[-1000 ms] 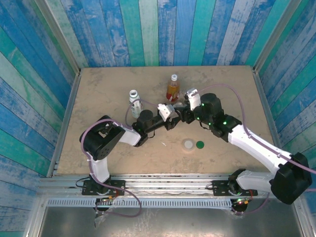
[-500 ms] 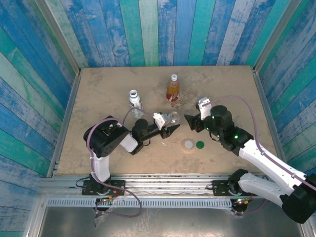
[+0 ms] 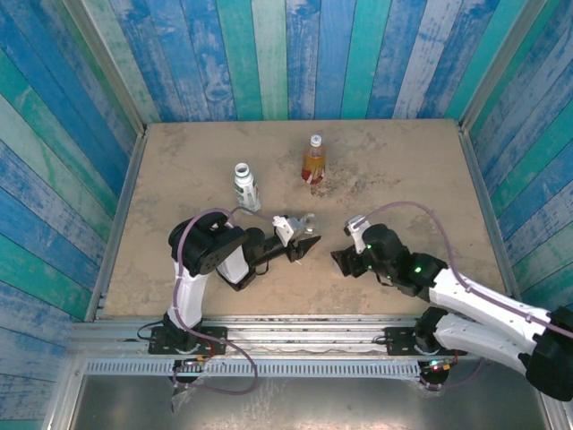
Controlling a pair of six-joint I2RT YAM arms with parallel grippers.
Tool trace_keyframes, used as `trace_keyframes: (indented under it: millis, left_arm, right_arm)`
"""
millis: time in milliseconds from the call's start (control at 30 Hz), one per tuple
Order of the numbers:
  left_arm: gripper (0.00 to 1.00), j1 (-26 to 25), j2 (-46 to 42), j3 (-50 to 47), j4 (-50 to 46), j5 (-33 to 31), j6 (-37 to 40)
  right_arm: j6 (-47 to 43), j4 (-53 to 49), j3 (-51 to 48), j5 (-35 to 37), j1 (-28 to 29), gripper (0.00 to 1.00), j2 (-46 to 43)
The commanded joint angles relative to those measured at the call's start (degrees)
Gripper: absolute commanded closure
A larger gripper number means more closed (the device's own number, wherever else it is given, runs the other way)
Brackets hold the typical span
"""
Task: Screw on the bottle caps
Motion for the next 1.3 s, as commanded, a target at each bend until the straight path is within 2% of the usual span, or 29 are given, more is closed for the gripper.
trace_keyframes:
  millis: [0,100,333,733,800,867,1067,1167,1267]
  left_arm:
    - [0.49,0.04,4.01,-0.94,5.52,-0.99,1.31]
    - [0.49,0.04,4.46,-0.65,5.53,-0.63,1.36]
    - [0.49,0.04,5.06,-0.52,5.58,-0.31,1.39]
    - [0.48,0.04,4.83,-0.31,4.17,0.29,2.27]
    - [0.48,0.03,4.95,-0.16,3.92,0.48,2.23]
    - [0.48,0.04,4.92,-0.05,3.64,0.68,2.24]
    - [0.48,0.05,4.65,0.17,2.72,0.97,2.6]
    - [0.48,0.05,4.65,0.27,2.52,1.11,2.59]
    - [0.48,0.02,4.83,0.38,2.58,1.39,2.52]
  right_arm:
    - [3.11,-0.44,0.02,4.08,3.37,0.2,3.46]
    - [3.83,-0.72,0.37,6.46,5.4,0.19,7.21]
    - [6.18,-0.15,0.4,9.05,5.66,0.19,14.31]
    - [8.5,-0.09,2.64,9.86,5.69,0.46,20.64]
    - [8.52,0.29,2.67,10.13,5.7,0.44,20.63]
    - [8.6,0.49,2.9,10.57,5.68,0.38,21.03]
    - [8.95,1.16,3.66,10.7,5.71,0.39,22.31]
    - [8.54,2.0,3.73,10.58,5.59,0.33,22.25]
    - [8.11,2.52,4.04,10.32,5.71,0.36,22.39]
